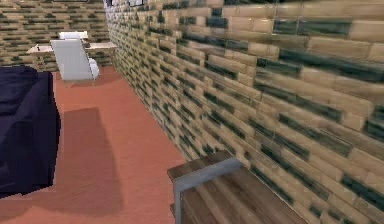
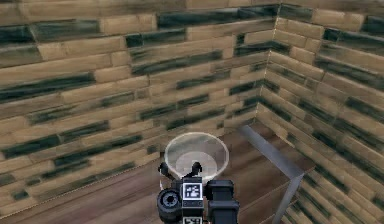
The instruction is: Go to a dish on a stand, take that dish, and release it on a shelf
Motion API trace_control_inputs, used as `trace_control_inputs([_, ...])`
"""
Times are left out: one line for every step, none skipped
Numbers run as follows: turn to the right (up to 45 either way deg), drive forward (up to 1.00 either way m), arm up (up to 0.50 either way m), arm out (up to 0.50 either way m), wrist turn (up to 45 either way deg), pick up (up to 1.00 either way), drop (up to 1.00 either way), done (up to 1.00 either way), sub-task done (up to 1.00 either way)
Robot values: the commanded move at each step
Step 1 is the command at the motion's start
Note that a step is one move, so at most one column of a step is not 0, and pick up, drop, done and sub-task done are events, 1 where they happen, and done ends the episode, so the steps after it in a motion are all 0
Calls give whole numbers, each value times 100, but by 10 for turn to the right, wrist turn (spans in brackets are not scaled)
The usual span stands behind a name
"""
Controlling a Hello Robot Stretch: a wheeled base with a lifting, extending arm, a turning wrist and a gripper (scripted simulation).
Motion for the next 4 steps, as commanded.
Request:
trace_control_inputs([0, 0, 4, 0, 0, 0, 0, 0, 0])
trace_control_inputs([0, 0, 0, 10, 0, 0, 0, 0, 0])
trace_control_inputs([0, 0, 0, 0, -450, 0, 0, 0, 0])
trace_control_inputs([0, 0, -30, 0, 0, 0, 0, 0, 0])
